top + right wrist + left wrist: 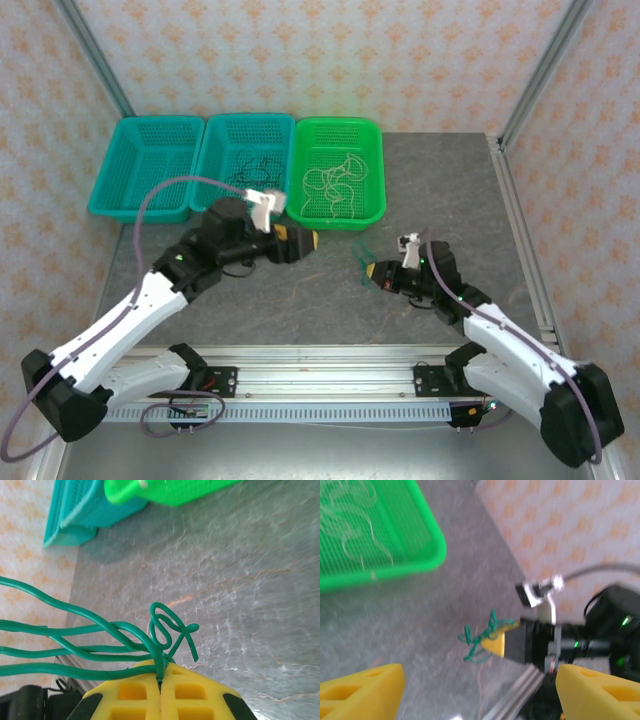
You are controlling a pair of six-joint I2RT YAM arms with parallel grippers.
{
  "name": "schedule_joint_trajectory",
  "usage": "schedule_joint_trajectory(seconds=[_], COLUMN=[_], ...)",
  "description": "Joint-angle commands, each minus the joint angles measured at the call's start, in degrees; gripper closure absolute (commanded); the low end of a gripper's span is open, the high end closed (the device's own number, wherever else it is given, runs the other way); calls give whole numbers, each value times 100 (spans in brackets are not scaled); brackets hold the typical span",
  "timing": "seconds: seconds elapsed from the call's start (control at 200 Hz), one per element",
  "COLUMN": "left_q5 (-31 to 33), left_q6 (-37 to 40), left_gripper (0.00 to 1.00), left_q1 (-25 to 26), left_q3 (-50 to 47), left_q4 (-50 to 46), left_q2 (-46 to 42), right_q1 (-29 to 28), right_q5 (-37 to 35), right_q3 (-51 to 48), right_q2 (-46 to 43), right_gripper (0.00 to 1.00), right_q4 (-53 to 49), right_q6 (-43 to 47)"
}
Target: Untangle the cables
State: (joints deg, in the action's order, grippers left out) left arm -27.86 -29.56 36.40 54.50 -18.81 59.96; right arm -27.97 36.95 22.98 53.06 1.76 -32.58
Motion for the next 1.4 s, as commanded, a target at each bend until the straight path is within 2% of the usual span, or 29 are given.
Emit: schedule_joint_trajectory(seconds=[0.0,0.085,0.195,0.26,0.29,0.38,0.485,0.616,0.711,0.876,1.046,1.156,1.301,1.396], left_q5=[497,799,933,1310,1441,1657,1780,2350,2913,2979,2707,2794,2987,2994], left_q6=[-154,-621,-1057,-1126,-1137,-1250,-1349,-1461,-1612,-1740,-1607,-1459,-1362,-1254], left_gripper=[21,22,22,26,34,69,100,100,100,100,100,100,100,100], left_q1=[417,528,562,561,563,561,565,552,403,-168,-608,-658,-742,-905], left_q3=[-281,-421,-737,-720,-696,-774,-829,-849,-889,-1525,-2062,-2125,-2129,-2134], left_q4=[432,558,1427,1336,1278,1374,1411,954,256,-161,-378,-629,-934,-1110], left_q2=[296,756,1074,1270,1350,1494,1575,1423,1154,364,-349,-481,-542,-620], right_q1=[-319,-571,-850,-944,-969,-1011,-1010,-1010,-1009,-735,-68,241,958,1474], right_q5=[193,235,234,200,176,164,152,-203,-1312,-3079,-3274,-3777,-4284,-4238], right_q3=[286,507,709,751,765,778,765,669,519,65,-238,-40,277,379], right_q2=[629,1047,1380,1445,1452,1582,1542,1428,1075,336,-285,-366,-442,-616], right_gripper=[100,100,100,100,100,100,100,100,100,100,100,100,100,100], right_q4=[539,584,606,670,705,789,829,681,121,-892,-1313,-1964,-2811,-3051], right_q6=[71,154,275,270,246,170,112,153,66,-297,-533,-486,-642,-467])
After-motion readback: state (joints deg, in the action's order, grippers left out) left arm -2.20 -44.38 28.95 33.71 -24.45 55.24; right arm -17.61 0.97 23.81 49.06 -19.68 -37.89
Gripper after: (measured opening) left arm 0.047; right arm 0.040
